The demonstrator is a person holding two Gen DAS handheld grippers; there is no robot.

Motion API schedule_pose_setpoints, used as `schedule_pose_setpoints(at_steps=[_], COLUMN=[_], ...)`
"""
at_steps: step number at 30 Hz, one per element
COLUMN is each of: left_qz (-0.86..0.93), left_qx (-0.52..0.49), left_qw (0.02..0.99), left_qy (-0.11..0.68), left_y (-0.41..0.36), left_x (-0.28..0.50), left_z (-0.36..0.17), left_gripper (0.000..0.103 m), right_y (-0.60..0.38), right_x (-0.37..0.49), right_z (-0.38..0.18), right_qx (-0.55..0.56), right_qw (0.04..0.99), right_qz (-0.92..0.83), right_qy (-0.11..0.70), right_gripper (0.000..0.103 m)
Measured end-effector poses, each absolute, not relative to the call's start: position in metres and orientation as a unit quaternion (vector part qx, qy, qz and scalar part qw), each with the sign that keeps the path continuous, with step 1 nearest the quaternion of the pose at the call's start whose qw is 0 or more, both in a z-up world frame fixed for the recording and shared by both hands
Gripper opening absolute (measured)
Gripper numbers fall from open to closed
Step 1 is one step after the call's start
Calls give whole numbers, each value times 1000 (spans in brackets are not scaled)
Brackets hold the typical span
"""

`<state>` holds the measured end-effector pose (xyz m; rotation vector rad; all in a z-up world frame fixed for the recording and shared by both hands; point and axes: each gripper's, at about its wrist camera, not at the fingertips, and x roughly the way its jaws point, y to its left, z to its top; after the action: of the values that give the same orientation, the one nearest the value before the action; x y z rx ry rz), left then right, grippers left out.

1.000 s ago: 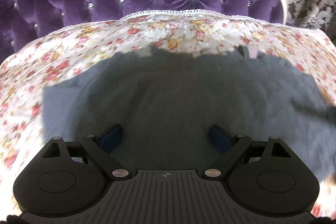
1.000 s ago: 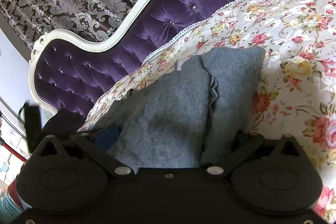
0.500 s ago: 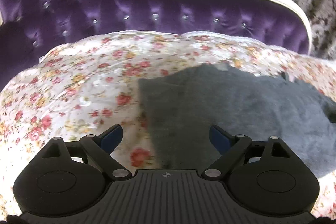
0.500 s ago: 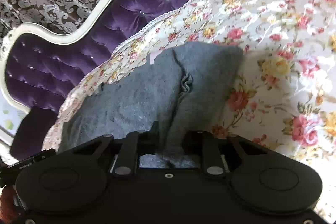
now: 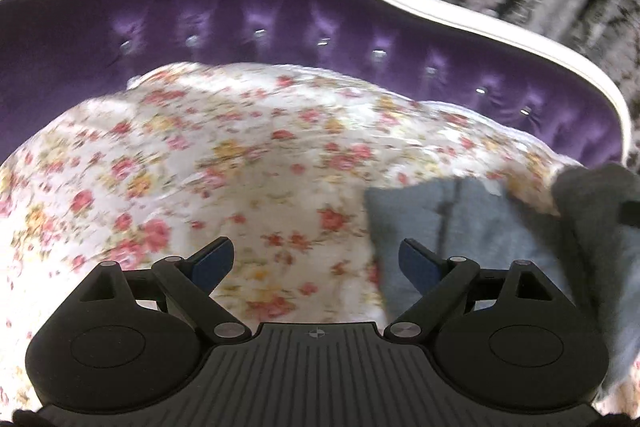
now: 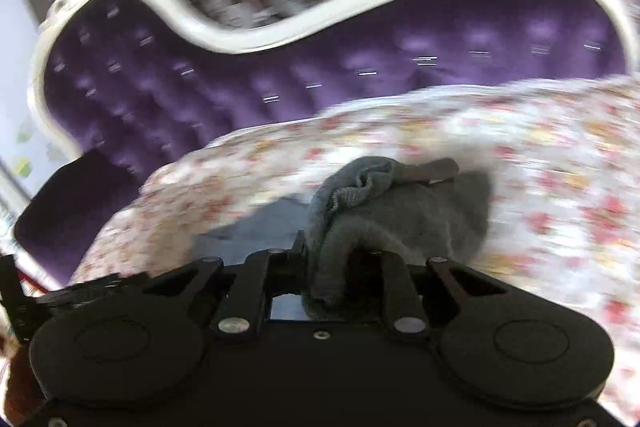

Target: Fold small clothes

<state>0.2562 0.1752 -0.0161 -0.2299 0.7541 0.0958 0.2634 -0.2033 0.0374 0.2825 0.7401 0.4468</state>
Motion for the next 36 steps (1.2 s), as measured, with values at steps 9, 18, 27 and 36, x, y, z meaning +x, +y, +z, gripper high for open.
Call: schedule_pose_setpoints(at_steps=[9,18,27,36], left_qz=[69,71,53,45], left_qx=[-145,-143,-122,-111], left_qw=[920,924,934,940], left_qy=[359,347,332,318], left_y=[202,202,189,183], left_x=[249,245,240,238], left_z=[-13,-8,-2,1], left_gripper=[90,90,90,90], right_y=[-65,-71,-140,-85], right_x=[277,260,249,213], right_z=[-2,-8,8,-26], right_qx=[86,130,145,26], right_qw=[868,848,890,884], right_qz=[301,380,306,348], right_qy=[385,346,306,312], right_gripper=[24,65,65,54])
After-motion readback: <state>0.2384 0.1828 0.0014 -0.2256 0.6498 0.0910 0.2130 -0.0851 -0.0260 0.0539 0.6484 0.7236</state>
